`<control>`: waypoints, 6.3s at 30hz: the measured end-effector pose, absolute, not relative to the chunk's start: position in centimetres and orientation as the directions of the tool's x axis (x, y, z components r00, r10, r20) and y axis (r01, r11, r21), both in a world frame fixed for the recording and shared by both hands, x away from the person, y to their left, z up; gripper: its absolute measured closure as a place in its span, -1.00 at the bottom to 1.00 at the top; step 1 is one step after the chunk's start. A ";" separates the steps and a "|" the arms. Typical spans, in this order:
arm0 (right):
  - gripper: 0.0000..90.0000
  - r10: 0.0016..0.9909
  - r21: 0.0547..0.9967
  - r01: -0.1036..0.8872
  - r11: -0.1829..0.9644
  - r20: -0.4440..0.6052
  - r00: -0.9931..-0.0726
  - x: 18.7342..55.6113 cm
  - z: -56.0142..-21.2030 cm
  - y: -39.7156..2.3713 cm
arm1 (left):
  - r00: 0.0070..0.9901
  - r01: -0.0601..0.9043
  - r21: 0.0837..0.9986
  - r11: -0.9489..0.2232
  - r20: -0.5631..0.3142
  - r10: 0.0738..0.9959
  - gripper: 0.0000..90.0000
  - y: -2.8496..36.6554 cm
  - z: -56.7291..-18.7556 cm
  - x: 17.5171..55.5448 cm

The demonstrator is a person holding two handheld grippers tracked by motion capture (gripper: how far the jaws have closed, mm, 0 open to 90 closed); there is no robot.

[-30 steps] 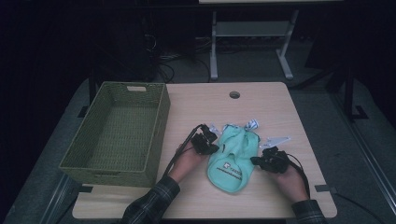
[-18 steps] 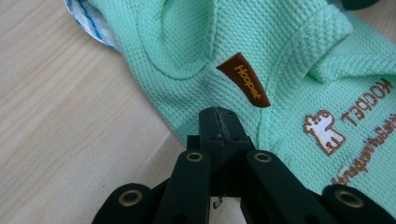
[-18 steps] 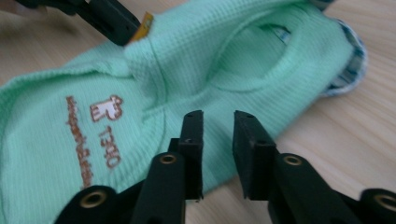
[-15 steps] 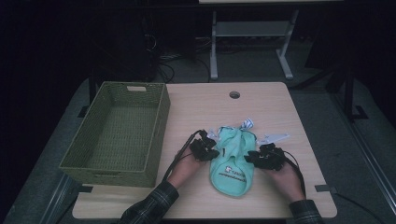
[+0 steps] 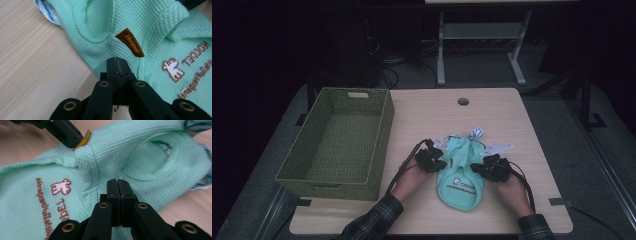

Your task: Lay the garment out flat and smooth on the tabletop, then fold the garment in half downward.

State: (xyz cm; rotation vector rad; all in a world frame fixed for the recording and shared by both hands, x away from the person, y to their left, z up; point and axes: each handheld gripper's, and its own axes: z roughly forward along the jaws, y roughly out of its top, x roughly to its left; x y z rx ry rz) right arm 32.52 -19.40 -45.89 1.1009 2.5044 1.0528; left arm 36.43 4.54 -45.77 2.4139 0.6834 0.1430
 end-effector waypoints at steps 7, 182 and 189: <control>0.96 0.715 0.686 0.581 0.438 0.125 -0.687 32.4 -45.7 -20.9 | 0.861 0.438 0.594 -0.674 -0.063 0.504 1.00 4.6 -45.8 36.5; 0.47 0.652 0.702 0.582 0.410 0.221 -0.725 39.3 -45.6 -20.0 | 0.800 0.511 0.617 -0.598 -0.086 0.594 0.21 8.0 -44.3 41.8; 0.50 0.652 0.672 0.583 0.457 0.193 -0.733 39.5 -46.9 -19.3 | 0.813 0.511 0.576 -0.638 -0.082 0.577 0.15 7.7 -45.6 42.1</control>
